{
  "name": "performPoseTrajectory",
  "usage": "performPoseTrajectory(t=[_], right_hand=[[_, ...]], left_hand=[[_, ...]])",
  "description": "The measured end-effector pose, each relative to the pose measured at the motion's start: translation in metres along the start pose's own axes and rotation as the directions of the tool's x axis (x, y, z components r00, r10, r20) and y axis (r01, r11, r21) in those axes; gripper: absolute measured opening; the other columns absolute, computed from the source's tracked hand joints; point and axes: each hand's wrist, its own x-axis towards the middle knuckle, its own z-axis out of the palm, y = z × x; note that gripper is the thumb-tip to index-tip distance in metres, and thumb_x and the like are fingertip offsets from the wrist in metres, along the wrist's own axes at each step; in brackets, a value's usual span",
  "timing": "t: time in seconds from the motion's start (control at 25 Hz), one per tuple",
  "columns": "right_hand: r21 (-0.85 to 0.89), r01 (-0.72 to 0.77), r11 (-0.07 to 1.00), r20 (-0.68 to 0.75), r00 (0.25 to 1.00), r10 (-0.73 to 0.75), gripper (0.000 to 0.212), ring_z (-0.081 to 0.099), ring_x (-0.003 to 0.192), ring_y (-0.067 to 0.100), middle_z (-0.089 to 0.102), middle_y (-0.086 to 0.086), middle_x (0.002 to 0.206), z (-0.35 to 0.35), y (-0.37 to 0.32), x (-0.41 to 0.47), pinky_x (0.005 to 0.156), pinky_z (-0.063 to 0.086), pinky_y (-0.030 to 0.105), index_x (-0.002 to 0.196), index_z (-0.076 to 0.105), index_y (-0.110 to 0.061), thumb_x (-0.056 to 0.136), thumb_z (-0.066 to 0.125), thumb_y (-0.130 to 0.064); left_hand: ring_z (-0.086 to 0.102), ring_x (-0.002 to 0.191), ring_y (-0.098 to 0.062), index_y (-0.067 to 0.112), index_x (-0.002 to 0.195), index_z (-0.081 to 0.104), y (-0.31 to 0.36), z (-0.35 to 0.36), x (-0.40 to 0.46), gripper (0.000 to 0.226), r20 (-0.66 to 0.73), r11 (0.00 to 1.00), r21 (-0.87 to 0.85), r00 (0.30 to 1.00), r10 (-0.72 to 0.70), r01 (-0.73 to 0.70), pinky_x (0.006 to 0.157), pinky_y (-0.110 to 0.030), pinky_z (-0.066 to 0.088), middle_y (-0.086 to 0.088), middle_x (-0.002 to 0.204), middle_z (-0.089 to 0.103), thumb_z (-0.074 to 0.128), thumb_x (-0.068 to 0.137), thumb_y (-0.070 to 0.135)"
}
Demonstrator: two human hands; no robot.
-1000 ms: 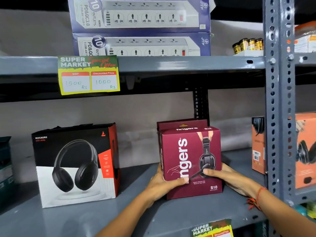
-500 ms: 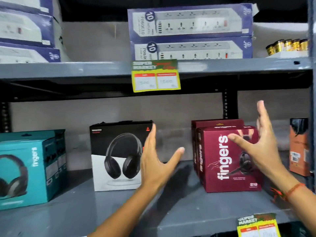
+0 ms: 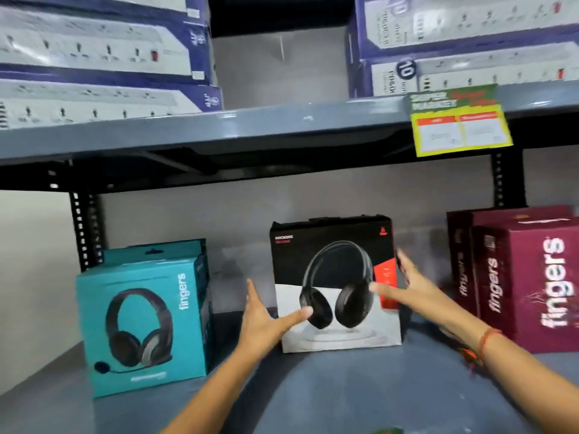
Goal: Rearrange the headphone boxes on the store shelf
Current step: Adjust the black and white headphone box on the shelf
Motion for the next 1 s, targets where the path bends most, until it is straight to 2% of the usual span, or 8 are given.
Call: performPoseTrajectory(t=[0.08, 0.2, 0.32, 0.4, 0.52, 0.72, 0.88, 1.0], right_hand=[[-0.015, 0.0, 1.0, 0.094, 0.996, 0.002, 0.115, 0.053, 0.131, 0.005, 0.05, -0.012, 0.15, 0.01, 0.012, 0.009, 0.115, 0.039, 0.037, 0.145, 0.031, -0.047, 0.047, 0.083, -0.077], [0.064, -0.057, 0.996, 0.195, 0.98, 0.044, 0.101, 0.057, 0.128, 0.003, 0.057, -0.01, 0.145, 0.014, 0.027, 0.018, 0.109, 0.044, 0.03, 0.143, 0.042, -0.035, 0.056, 0.087, -0.057], [0.151, -0.109, 0.982, 0.235, 0.969, 0.072, 0.095, 0.065, 0.123, 0.006, 0.071, -0.007, 0.134, 0.014, 0.038, 0.021, 0.1, 0.052, 0.025, 0.142, 0.052, -0.026, 0.058, 0.091, -0.048], [0.185, -0.123, 0.975, 0.274, 0.959, 0.069, 0.086, 0.066, 0.123, 0.006, 0.073, -0.011, 0.131, 0.015, 0.039, 0.022, 0.095, 0.054, 0.022, 0.141, 0.055, -0.026, 0.065, 0.091, -0.041], [0.196, -0.12, 0.973, 0.254, 0.965, 0.067, 0.083, 0.067, 0.122, 0.006, 0.073, -0.013, 0.129, 0.014, 0.039, 0.021, 0.093, 0.055, 0.02, 0.139, 0.056, -0.027, 0.065, 0.092, -0.041], [0.176, -0.127, 0.976, 0.209, 0.974, 0.089, 0.079, 0.07, 0.118, 0.013, 0.076, -0.005, 0.125, 0.011, 0.034, 0.012, 0.103, 0.052, 0.035, 0.135, 0.059, -0.021, 0.065, 0.091, -0.042], [0.172, -0.134, 0.976, 0.219, 0.971, 0.095, 0.067, 0.072, 0.114, 0.01, 0.078, -0.006, 0.122, 0.008, 0.028, -0.002, 0.089, 0.057, 0.022, 0.133, 0.061, -0.018, 0.075, 0.089, -0.033], [0.176, -0.139, 0.975, 0.232, 0.968, 0.096, 0.065, 0.071, 0.115, 0.009, 0.077, -0.007, 0.123, 0.005, 0.027, -0.01, 0.092, 0.056, 0.024, 0.134, 0.061, -0.018, 0.077, 0.088, -0.033]], left_hand=[[0.019, 0.154, -0.023, 0.027, 0.159, -0.009, -0.016, -0.001, 0.014, 0.152, 0.159, 0.995, -0.014, 0.983, -0.094, 0.098, 0.123, -0.041, 0.022, -0.002, 0.169, 0.016, 0.09, 0.049, 0.062], [0.046, 0.14, -0.015, 0.027, 0.158, 0.009, -0.032, 0.003, 0.035, 0.143, 0.287, 0.991, -0.042, 0.952, -0.108, 0.125, 0.118, -0.04, 0.036, 0.005, 0.153, 0.049, 0.093, 0.046, 0.059], [0.062, 0.111, 0.009, 0.039, 0.14, 0.036, -0.04, 0.008, 0.044, 0.11, 0.349, 0.997, -0.04, 0.936, -0.044, 0.062, 0.095, -0.017, 0.049, 0.024, 0.126, 0.067, 0.095, 0.048, 0.055], [0.064, 0.108, 0.009, 0.043, 0.133, 0.042, -0.043, 0.012, 0.047, 0.103, 0.337, 0.997, -0.058, 0.941, -0.027, 0.05, 0.092, -0.017, 0.051, 0.027, 0.118, 0.069, 0.096, 0.046, 0.055], [0.061, 0.116, -0.001, 0.045, 0.131, 0.046, -0.043, 0.016, 0.049, 0.102, 0.281, 0.997, -0.054, 0.959, -0.038, 0.055, 0.097, -0.025, 0.051, 0.022, 0.123, 0.066, 0.095, 0.042, 0.057], [0.059, 0.114, 0.003, 0.05, 0.123, 0.045, -0.038, 0.015, 0.04, 0.095, 0.247, 0.997, -0.043, 0.968, -0.045, 0.057, 0.085, -0.017, 0.048, 0.026, 0.12, 0.063, 0.094, 0.042, 0.058], [0.057, 0.116, 0.002, 0.047, 0.128, 0.044, -0.032, 0.015, 0.023, 0.099, 0.238, 0.997, -0.046, 0.97, -0.047, 0.059, 0.087, -0.019, 0.047, 0.027, 0.119, 0.062, 0.094, 0.043, 0.058], [0.058, 0.116, 0.002, 0.043, 0.13, 0.046, -0.031, 0.014, 0.014, 0.099, 0.232, 0.998, -0.036, 0.972, -0.039, 0.049, 0.09, -0.021, 0.048, 0.025, 0.12, 0.063, 0.094, 0.044, 0.057]])
